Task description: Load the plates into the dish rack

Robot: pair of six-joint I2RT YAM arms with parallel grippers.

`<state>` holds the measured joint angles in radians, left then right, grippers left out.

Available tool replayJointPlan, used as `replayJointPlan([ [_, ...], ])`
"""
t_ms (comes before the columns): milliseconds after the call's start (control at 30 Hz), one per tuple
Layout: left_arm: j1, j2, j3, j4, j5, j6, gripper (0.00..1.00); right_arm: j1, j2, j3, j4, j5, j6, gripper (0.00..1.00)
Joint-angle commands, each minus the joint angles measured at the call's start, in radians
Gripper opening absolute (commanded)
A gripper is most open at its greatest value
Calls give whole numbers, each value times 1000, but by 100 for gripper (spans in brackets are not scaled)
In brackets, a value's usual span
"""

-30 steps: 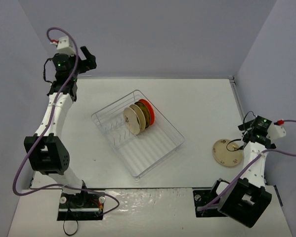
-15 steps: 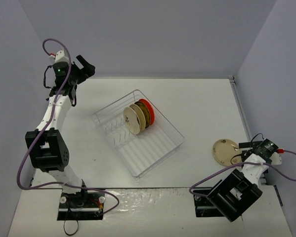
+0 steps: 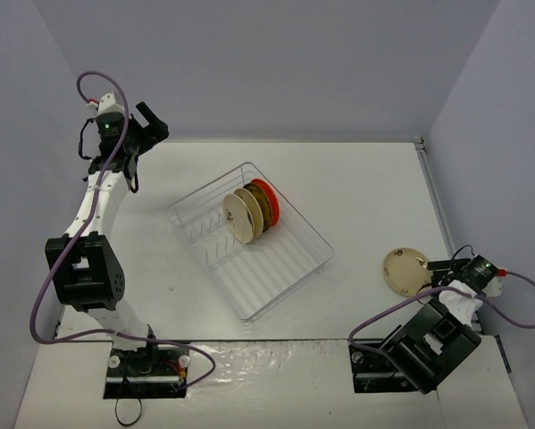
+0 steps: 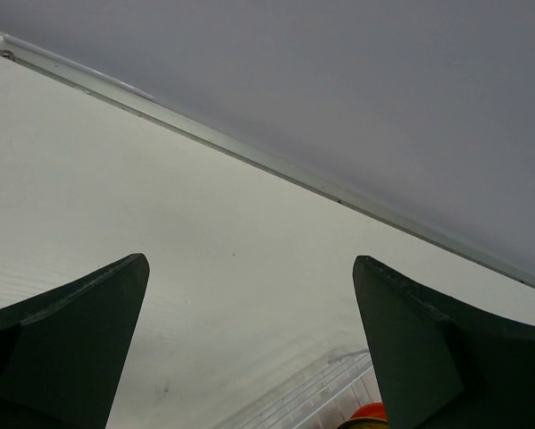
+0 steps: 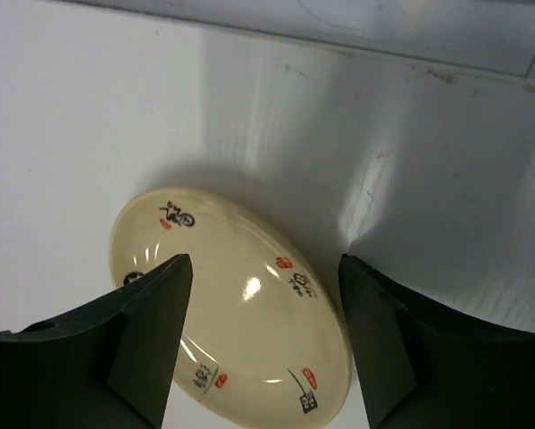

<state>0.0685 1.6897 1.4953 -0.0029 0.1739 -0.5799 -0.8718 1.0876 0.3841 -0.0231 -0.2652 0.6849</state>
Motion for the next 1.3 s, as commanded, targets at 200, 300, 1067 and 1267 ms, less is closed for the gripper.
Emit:
replayJointPlan([
  [200,2,-53,54,56,-57,26,97,-3,84,-37,63,-2,-1,24],
  [300,3,-56,52,55,-75,41,97,-3,115,-45,78,-11,-3,20],
  [1067,2,-79,12,43,-91,46,97,87,-225,139,-63,2,-159,0],
  [1267,3,-109,-31,50,-101,38,97,184,-322,231,-48,31,-187,0],
])
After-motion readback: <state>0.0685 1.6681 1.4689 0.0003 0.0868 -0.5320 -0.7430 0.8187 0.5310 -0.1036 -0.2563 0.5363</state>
